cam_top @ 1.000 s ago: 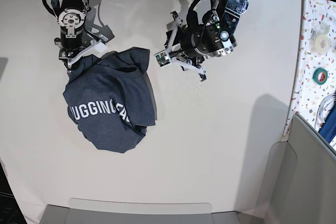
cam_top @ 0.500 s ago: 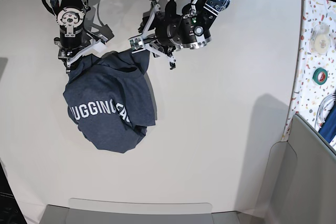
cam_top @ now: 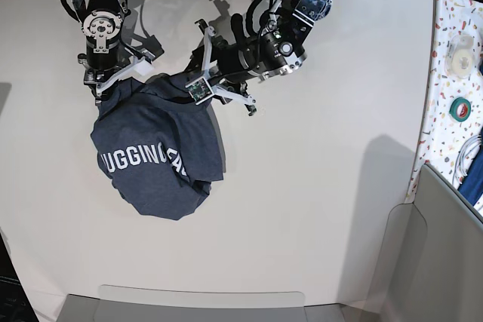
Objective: Layout the t-shirt on the table in an organized manner, then fold the t-shirt properly
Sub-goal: 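Move the left gripper to the t-shirt beside the right gripper and grasp, then lift the t-shirt with both grippers and spread them apart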
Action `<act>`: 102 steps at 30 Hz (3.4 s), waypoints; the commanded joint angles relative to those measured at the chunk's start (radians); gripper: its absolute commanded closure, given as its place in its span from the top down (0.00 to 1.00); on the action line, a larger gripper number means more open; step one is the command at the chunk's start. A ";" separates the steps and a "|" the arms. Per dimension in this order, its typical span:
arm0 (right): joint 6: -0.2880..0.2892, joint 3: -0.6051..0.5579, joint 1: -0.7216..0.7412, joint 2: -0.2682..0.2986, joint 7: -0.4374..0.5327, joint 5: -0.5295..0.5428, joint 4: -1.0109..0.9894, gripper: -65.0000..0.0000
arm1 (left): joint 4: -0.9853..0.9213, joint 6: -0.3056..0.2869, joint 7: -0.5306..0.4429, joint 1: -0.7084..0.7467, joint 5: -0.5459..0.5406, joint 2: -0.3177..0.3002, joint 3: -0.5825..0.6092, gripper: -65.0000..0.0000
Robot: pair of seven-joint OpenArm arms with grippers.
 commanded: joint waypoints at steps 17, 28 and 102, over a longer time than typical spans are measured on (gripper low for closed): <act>0.095 -0.004 -0.044 0.002 0.002 0.059 -0.034 0.00 | -0.037 0.321 -0.019 0.012 -0.012 0.043 0.113 0.34; 0.095 -0.004 -0.051 0.002 0.002 0.059 -0.034 0.00 | -0.151 0.328 -0.110 0.015 -0.012 0.044 0.112 0.34; 0.094 0.119 -0.021 -0.069 0.005 0.222 0.193 0.00 | 0.141 0.555 -0.199 0.015 -0.012 -0.131 -0.020 0.00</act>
